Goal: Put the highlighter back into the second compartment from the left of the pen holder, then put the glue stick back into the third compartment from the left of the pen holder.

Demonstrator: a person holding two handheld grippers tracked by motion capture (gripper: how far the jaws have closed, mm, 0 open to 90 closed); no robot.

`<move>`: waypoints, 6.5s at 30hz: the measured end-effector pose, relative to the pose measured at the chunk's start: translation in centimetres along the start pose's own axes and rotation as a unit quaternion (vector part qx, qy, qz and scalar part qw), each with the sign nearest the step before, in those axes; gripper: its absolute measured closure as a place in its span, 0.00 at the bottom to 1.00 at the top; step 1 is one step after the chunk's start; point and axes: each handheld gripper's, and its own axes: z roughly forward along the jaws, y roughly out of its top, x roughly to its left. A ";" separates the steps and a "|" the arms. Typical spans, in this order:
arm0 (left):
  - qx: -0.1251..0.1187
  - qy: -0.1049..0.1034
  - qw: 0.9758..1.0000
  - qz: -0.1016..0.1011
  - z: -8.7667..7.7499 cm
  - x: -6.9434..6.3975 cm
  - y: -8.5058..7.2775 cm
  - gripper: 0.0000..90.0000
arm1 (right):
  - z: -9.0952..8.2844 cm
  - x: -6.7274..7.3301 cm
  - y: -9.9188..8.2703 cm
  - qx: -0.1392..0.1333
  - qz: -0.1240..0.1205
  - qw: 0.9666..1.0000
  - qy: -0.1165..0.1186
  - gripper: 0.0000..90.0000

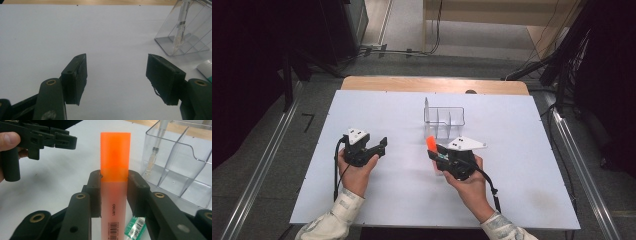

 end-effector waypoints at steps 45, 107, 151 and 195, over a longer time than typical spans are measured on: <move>-0.002 0.000 1.000 -0.012 0.0 0.3 -0.1 0.38 | 1.3 -7.4 6.6 -0.065 0.052 0.993 -0.088 0.72; 0.001 -0.003 1.000 -0.017 0.0 0.6 -0.2 0.38 | 6.2 -9.5 5.6 -0.034 0.095 0.991 -0.093 0.61; 0.004 -0.001 1.000 -0.021 0.0 0.8 -0.4 0.38 | 0.2 -6.6 -1.4 -0.020 0.064 0.995 -0.069 0.36; 0.009 0.019 1.000 -0.023 0.2 1.3 -0.6 0.32 | 0.9 -5.5 -3.2 0.016 0.067 0.996 -0.062 0.31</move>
